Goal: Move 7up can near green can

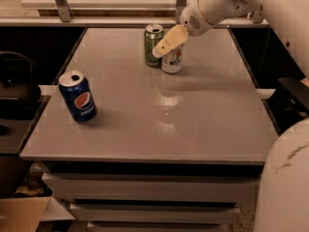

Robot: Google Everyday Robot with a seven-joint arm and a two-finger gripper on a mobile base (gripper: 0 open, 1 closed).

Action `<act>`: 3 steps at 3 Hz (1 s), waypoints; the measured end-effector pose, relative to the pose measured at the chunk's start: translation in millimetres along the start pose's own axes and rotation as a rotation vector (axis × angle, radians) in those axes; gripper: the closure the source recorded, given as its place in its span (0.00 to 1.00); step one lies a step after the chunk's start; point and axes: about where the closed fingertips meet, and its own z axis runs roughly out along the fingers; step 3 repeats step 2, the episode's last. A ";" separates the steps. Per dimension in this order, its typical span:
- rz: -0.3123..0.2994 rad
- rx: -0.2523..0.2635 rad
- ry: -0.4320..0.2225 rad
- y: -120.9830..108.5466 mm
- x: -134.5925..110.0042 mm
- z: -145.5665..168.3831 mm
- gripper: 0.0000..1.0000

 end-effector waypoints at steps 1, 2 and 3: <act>-0.002 -0.005 -0.001 -0.5 -0.3 -0.3 0.00; -0.016 -0.025 -0.014 2.4 -2.5 -2.3 0.00; -0.016 -0.025 -0.014 2.4 -2.5 -2.3 0.00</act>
Offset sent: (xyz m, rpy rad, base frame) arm -0.0066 -0.0024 0.0136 0.0327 -0.0135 0.0612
